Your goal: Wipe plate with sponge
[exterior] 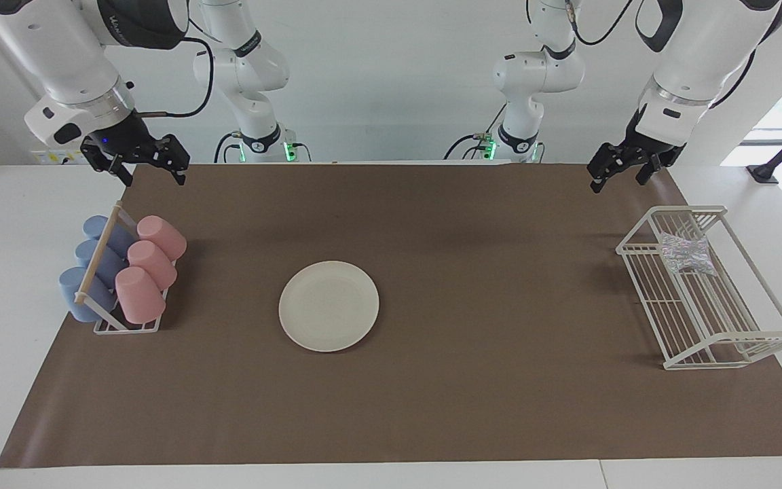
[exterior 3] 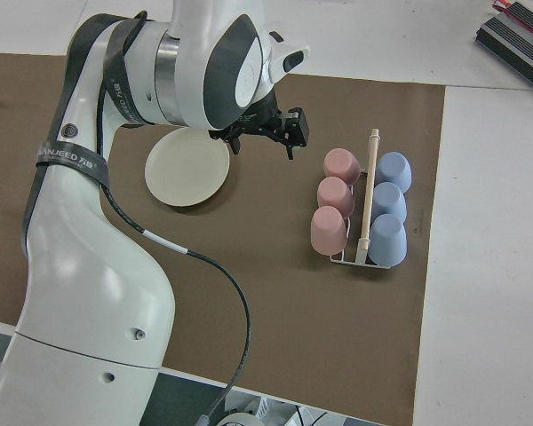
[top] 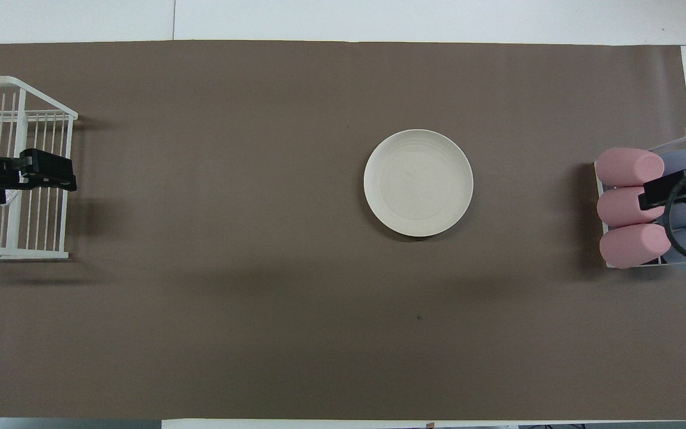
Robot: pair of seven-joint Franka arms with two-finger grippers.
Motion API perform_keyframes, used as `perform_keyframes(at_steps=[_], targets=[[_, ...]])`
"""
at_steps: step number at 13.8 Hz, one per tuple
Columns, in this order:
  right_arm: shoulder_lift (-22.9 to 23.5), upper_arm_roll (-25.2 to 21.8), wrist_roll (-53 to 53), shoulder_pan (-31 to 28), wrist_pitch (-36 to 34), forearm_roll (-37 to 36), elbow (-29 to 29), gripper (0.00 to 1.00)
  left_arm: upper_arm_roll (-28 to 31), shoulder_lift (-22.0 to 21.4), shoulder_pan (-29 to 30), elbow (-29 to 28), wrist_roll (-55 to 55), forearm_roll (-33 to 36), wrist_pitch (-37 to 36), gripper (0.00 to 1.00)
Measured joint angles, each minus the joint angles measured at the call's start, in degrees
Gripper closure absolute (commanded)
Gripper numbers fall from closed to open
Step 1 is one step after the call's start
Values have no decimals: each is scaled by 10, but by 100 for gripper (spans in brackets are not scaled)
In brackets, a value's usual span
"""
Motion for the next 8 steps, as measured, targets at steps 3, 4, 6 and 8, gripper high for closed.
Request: perform_keyframes(at_steps=[3, 4, 6, 8], targets=[[0, 2, 0, 2, 0, 0, 0, 0, 1, 4, -5, 8, 12, 1, -6, 0], [0, 2, 0, 4, 1, 0, 0, 0, 1, 4, -6, 8, 15, 1, -10, 0], [0, 2, 0, 5, 2, 0, 0, 0, 1, 6, -6, 8, 19, 1, -12, 0], [0, 2, 0, 5, 2, 0, 0, 0, 1, 6, -7, 8, 20, 1, -13, 0]])
